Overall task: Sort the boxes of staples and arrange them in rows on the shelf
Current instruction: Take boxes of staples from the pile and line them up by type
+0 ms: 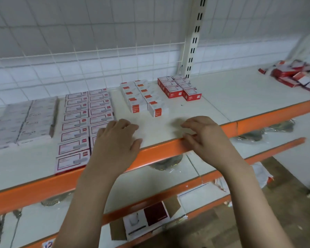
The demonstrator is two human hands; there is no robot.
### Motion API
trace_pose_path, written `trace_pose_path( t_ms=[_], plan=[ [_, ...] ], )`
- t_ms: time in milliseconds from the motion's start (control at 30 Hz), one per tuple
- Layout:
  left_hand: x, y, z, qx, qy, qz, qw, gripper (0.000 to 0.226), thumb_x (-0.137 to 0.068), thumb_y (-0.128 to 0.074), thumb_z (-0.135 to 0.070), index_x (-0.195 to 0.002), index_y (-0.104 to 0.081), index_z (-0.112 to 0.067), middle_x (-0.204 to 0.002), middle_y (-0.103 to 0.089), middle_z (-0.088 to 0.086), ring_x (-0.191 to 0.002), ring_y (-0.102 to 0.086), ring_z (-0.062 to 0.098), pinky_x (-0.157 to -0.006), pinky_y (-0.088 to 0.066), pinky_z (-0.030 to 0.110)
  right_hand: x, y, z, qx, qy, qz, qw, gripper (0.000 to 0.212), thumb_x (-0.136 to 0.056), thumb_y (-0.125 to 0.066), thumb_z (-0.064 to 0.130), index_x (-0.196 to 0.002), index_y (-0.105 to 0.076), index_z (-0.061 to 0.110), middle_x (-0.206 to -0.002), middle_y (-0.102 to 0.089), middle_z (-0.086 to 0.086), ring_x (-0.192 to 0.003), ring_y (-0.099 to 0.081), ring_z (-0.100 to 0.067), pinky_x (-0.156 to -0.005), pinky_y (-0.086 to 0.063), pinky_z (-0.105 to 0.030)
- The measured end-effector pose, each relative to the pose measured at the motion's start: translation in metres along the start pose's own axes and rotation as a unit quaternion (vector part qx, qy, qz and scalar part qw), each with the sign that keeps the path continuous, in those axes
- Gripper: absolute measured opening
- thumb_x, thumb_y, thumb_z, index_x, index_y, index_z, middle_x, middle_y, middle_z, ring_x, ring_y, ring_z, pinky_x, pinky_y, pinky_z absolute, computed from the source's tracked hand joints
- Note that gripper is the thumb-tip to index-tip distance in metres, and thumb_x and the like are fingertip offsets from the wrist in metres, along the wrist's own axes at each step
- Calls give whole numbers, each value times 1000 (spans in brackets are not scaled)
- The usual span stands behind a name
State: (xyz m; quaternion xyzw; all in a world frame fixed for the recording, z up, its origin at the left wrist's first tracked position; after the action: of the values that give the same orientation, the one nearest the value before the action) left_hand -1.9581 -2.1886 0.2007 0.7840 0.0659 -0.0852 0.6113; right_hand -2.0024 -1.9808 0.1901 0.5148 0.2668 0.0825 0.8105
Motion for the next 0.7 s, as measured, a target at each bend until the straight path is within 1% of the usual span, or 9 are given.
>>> trace_pose_path(
  t_ms=[133,200,267,367,500,600,700],
  plan=[
    [-27,-23,-69,1,-31,20,999,43,-95,-41,-40,-136,-41,-27,-137,-44,-9,-127,-36,14,-106,-28,35,18,32,-69,14,-44,-26,999,23,-84,-62,14,-105,-67,7,-105,-66,-8,-104,-57,-30,-88,-46,-39],
    [-40,-34,-107,6,-51,21,998,43,-95,-41,-41,-136,-40,-28,-137,-44,-10,-126,-37,14,-105,-28,34,26,51,-103,21,-57,-31,998,26,-84,-57,20,-105,-66,7,-101,-66,-8,-100,-58,-30,-86,-47,-38],
    [-53,-43,-143,16,-70,16,997,44,-94,-43,-40,-137,-41,-28,-136,-45,-9,-126,-38,14,-104,-28,34,33,70,-136,31,-65,-31,997,27,-84,-57,20,-105,-66,6,-100,-66,-9,-97,-59,-31,-85,-46,-36],
    [-69,-55,-193,19,-93,14,995,45,-94,-44,-39,-137,-41,-26,-135,-46,-7,-125,-37,16,-101,-28,34,43,97,-179,45,-76,-27,996,26,-85,-60,16,-109,-64,7,-104,-64,-10,-101,-57,-31,-88,-46,-39],
    [-86,-73,-249,23,-107,14,994,46,-94,-38,-41,-136,-43,-23,-132,-48,-2,-122,-39,21,-97,-28,35,57,125,-226,59,-91,-6,994,32,-88,-57,18,-119,-61,10,-114,-61,-8,-109,-52,-27,-92,-43,-38],
    [-97,-87,-283,18,-124,28,992,45,-94,-40,-40,-136,-43,-24,-131,-48,-3,-121,-40,21,-95,-29,33,66,137,-259,64,-110,3,992,37,-88,-57,18,-125,-57,12,-120,-58,-7,-112,-51,-27,-94,-40,-34],
    [-111,-98,-303,15,-131,39,991,45,-94,-41,-40,-136,-43,-24,-130,-49,-3,-119,-42,21,-95,-30,33,68,140,-284,63,-129,10,990,40,-89,-56,22,-129,-54,15,-123,-56,-4,-113,-50,-24,-93,-37,-29]
  ],
)
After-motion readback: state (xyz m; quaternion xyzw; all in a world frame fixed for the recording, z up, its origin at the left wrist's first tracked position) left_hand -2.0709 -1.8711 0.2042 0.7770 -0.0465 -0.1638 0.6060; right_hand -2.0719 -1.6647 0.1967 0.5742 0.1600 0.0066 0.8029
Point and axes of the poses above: each hand's wrist, its own x-axis away from the middle knuckle, its own y-axis out of the back of the hand, z = x × y, the point moved 3 cm from there along -x, towards the middle knuckle
